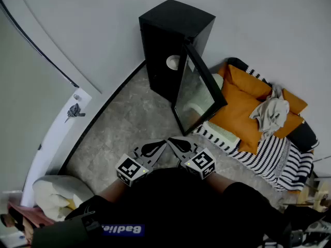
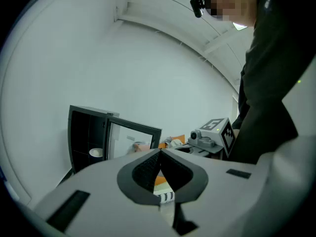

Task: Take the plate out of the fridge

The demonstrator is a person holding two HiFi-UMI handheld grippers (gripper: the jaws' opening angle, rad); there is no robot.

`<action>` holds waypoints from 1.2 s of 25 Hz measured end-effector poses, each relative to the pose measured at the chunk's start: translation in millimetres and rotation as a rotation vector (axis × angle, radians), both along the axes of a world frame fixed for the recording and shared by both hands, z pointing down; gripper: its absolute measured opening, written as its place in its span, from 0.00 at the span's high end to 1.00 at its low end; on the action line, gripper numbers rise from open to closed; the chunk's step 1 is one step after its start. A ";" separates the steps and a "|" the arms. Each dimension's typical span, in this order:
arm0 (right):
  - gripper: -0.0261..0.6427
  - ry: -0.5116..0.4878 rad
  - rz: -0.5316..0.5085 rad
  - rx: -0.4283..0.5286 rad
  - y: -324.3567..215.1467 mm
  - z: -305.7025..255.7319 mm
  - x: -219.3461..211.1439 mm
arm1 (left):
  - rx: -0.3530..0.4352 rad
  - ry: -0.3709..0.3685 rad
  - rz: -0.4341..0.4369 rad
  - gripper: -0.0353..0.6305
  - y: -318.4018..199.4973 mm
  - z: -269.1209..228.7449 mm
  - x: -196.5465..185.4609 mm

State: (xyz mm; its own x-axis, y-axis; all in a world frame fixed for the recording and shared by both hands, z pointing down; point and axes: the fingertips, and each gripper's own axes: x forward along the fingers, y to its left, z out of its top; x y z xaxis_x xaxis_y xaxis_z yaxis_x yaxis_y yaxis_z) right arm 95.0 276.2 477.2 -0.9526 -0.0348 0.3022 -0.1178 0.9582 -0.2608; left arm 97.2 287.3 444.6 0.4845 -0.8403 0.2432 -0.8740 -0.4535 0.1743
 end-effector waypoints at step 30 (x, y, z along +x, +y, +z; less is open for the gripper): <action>0.94 -0.051 -0.039 -0.018 -23.0 -9.9 19.5 | 0.004 -0.030 -0.068 0.94 -22.5 -7.4 14.9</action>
State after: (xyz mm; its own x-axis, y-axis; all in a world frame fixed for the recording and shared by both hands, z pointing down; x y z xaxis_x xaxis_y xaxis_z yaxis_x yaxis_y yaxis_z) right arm 114.5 253.2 467.3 -0.9674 0.0073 0.2533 -0.0668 0.9569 -0.2826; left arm 112.2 264.8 437.2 0.4187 -0.8722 0.2531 -0.9077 -0.3934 0.1458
